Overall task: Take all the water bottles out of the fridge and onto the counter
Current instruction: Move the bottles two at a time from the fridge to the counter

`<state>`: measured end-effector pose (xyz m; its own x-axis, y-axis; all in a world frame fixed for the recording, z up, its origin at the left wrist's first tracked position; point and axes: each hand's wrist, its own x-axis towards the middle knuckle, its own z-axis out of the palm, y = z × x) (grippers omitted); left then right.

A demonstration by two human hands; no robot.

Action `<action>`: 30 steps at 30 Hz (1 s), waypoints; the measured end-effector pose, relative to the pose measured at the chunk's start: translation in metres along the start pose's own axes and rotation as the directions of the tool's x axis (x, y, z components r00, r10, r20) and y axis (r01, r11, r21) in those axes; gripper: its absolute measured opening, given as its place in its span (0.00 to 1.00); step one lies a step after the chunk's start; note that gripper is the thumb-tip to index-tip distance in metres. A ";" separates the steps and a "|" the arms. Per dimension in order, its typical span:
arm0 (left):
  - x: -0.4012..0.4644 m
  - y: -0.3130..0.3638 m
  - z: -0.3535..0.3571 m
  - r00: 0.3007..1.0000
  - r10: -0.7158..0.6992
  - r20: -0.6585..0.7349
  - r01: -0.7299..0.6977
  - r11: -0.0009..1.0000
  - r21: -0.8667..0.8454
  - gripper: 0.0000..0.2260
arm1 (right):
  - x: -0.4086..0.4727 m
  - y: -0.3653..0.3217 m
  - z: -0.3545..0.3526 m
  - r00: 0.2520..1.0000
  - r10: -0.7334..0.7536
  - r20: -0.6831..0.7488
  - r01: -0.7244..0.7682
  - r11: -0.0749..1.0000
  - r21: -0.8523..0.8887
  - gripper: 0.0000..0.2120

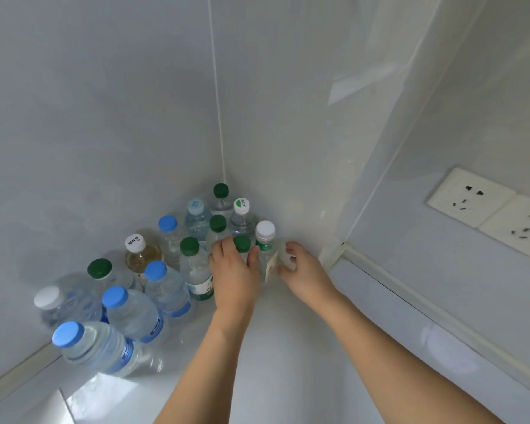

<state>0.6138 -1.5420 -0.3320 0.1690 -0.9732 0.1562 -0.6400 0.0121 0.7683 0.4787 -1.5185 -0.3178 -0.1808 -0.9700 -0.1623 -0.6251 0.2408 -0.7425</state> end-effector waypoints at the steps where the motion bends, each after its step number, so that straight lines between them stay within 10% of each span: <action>1: 0.002 0.002 -0.002 1.000 -0.015 0.016 0.015 1.000 0.004 0.18 | -0.010 0.001 -0.004 1.000 0.014 -0.019 -0.014 1.000 -0.015 0.24; 13: -0.105 0.077 -0.021 0.935 0.322 0.146 -0.352 0.891 0.288 0.25 | -0.181 0.052 -0.120 0.976 0.113 -0.185 -0.141 0.979 -0.147 0.28; 30: -0.302 0.243 0.002 0.391 0.771 0.503 -0.910 0.406 0.085 0.23 | -0.399 0.118 -0.254 0.866 0.207 -0.456 -0.311 0.936 -0.165 0.28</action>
<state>0.4054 -1.2454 -0.1940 -0.8042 -0.4866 0.3413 -0.4774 0.8709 0.1169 0.2844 -1.0951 -0.1755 -0.6322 -0.7748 0.0018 -0.6542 0.5326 -0.5369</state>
